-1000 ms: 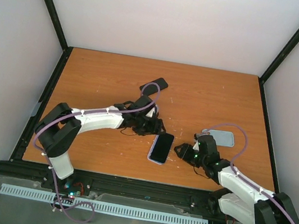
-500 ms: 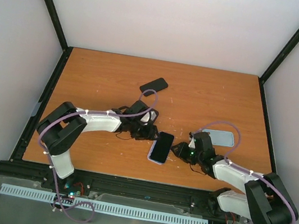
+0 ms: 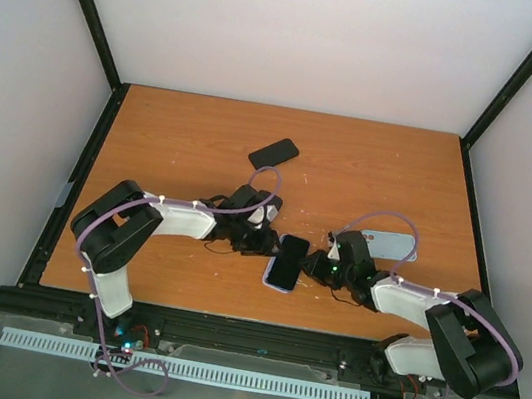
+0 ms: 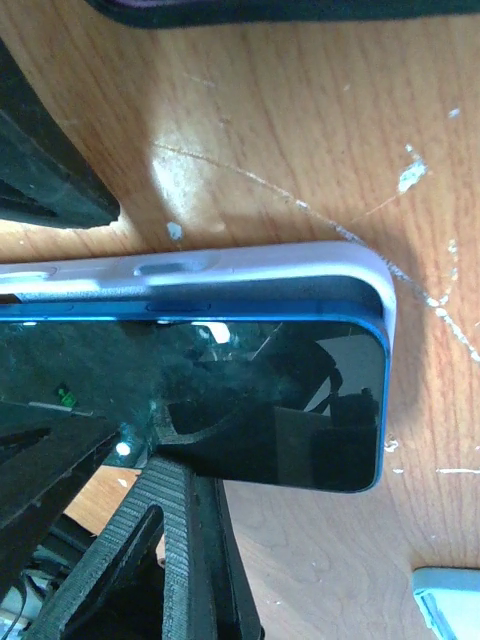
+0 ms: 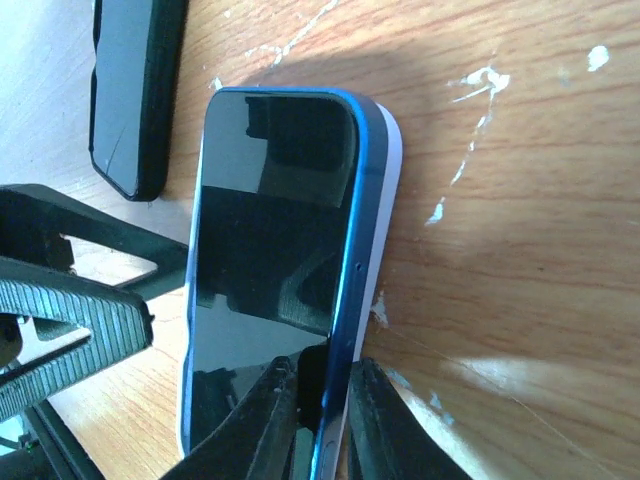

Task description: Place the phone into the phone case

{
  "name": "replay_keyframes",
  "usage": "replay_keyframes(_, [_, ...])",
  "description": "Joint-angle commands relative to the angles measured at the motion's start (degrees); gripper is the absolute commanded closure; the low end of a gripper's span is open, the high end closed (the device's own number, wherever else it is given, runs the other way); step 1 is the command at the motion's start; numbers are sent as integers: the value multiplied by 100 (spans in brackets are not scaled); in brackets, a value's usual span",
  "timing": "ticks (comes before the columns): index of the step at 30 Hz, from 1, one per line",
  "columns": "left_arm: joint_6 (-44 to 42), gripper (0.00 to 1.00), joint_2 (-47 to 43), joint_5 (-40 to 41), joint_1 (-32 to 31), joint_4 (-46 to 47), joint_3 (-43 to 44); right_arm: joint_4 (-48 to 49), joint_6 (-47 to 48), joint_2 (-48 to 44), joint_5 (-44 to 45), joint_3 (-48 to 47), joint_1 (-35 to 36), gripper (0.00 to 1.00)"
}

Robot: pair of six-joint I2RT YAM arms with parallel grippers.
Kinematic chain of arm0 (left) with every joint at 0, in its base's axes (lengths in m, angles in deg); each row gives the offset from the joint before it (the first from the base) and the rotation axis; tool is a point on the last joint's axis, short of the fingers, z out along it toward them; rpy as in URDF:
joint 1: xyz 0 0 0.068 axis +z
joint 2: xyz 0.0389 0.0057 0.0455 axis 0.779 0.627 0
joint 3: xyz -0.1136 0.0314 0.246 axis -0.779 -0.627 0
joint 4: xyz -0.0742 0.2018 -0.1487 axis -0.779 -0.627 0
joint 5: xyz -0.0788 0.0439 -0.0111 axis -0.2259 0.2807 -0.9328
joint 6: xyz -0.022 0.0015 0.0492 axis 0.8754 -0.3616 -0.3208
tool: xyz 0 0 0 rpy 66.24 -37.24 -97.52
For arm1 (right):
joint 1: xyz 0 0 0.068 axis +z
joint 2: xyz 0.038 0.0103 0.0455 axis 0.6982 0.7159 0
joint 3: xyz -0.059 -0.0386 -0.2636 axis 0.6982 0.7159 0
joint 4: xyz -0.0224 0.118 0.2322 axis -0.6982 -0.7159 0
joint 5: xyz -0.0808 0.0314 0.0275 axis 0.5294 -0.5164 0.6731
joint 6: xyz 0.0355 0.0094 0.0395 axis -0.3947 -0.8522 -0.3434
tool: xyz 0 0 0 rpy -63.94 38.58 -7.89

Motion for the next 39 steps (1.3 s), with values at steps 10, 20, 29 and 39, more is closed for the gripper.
replay_keyframes(10, [149,53,37,-613,-48,691,-175,681,-539,312,-66,-92,304,88])
replay_keyframes(20, [397,54,75,-721,-267,711,-88,1063,-1046,304,143,84,470,88])
replay_keyframes(29, [474,54,-54,-764,-276,609,-106,1011,-1319,-90,455,272,512,90])
replay_keyframes(39, [359,39,-538,-241,-272,-116,-256,-21,-1043,-615,477,260,516,81])
